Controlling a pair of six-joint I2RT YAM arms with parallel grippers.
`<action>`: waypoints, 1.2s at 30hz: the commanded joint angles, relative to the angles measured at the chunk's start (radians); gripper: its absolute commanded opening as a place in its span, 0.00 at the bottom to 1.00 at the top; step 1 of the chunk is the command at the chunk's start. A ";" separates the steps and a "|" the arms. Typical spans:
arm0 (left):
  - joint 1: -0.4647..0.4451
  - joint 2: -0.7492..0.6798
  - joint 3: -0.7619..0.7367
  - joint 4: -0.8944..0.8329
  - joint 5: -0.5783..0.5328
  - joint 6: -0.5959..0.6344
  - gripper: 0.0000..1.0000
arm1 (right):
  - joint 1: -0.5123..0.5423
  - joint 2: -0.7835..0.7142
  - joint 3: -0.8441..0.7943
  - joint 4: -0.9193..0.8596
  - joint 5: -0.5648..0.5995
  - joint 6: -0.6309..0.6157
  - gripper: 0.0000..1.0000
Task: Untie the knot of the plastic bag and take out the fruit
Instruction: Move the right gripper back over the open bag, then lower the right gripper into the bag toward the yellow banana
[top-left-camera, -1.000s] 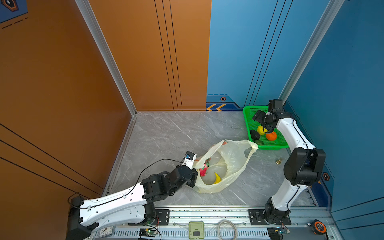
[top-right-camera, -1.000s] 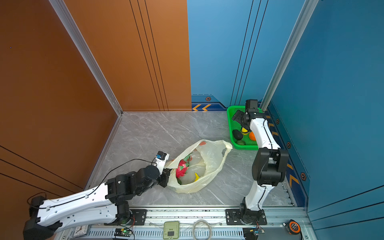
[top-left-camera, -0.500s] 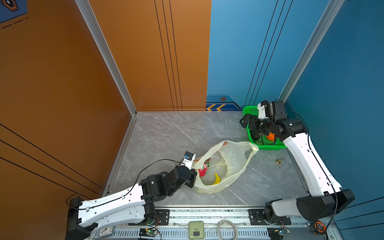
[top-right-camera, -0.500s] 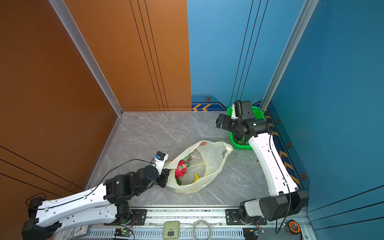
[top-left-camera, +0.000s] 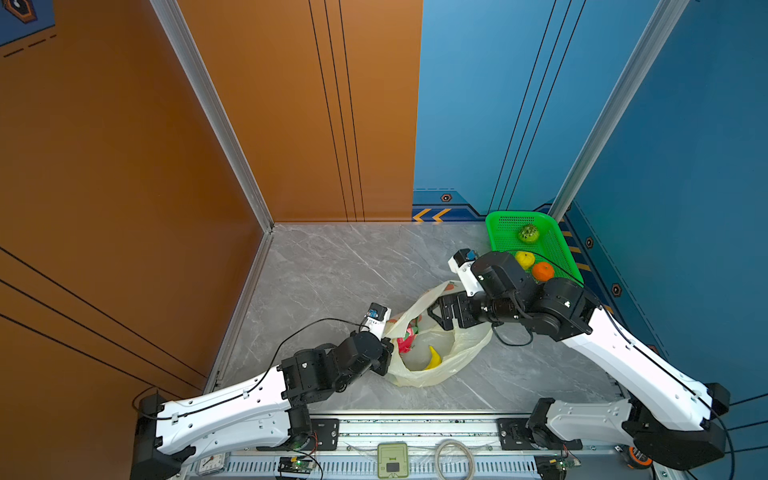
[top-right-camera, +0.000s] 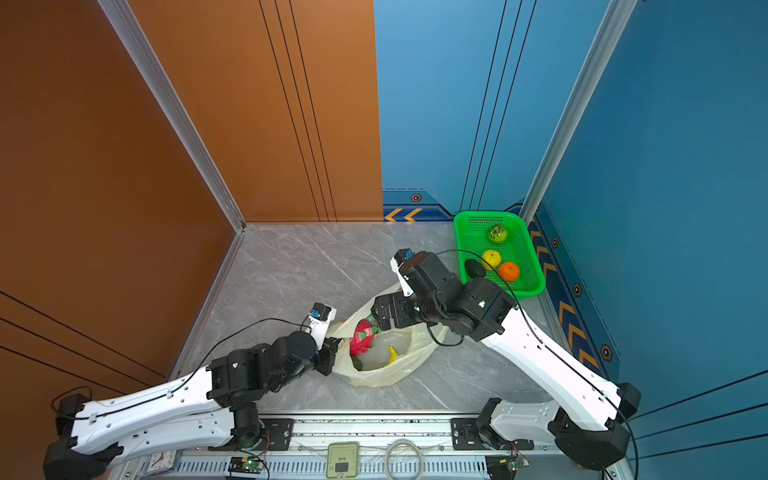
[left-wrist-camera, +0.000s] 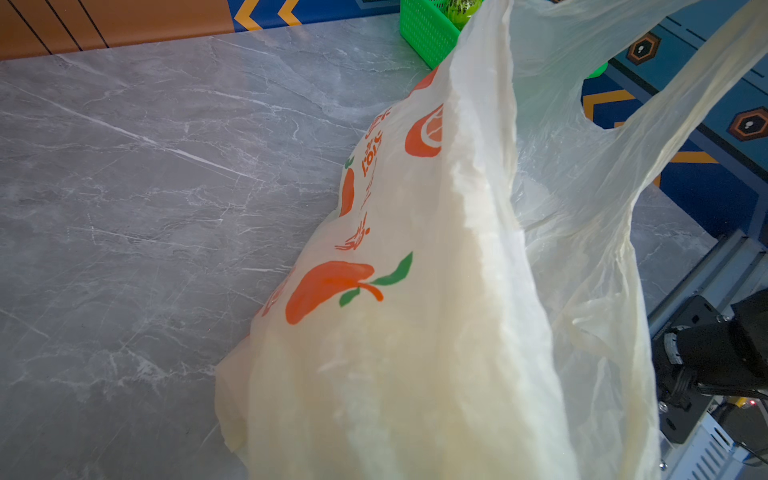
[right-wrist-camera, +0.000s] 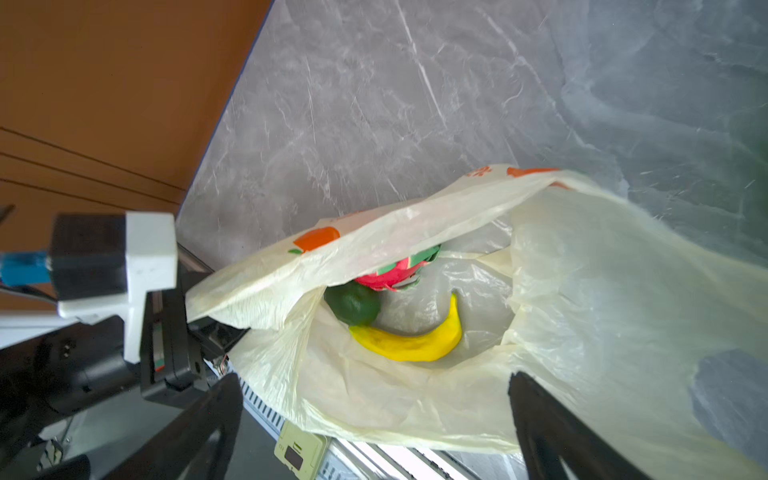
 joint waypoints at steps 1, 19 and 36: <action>0.001 -0.011 0.019 -0.021 -0.025 0.013 0.00 | 0.067 -0.009 -0.084 0.018 0.034 0.027 1.00; -0.004 -0.026 -0.005 -0.023 -0.029 -0.004 0.00 | 0.126 0.246 -0.265 0.165 0.062 -0.080 1.00; -0.001 -0.041 -0.044 -0.051 -0.038 -0.039 0.00 | 0.364 0.220 -0.550 0.345 0.030 0.149 1.00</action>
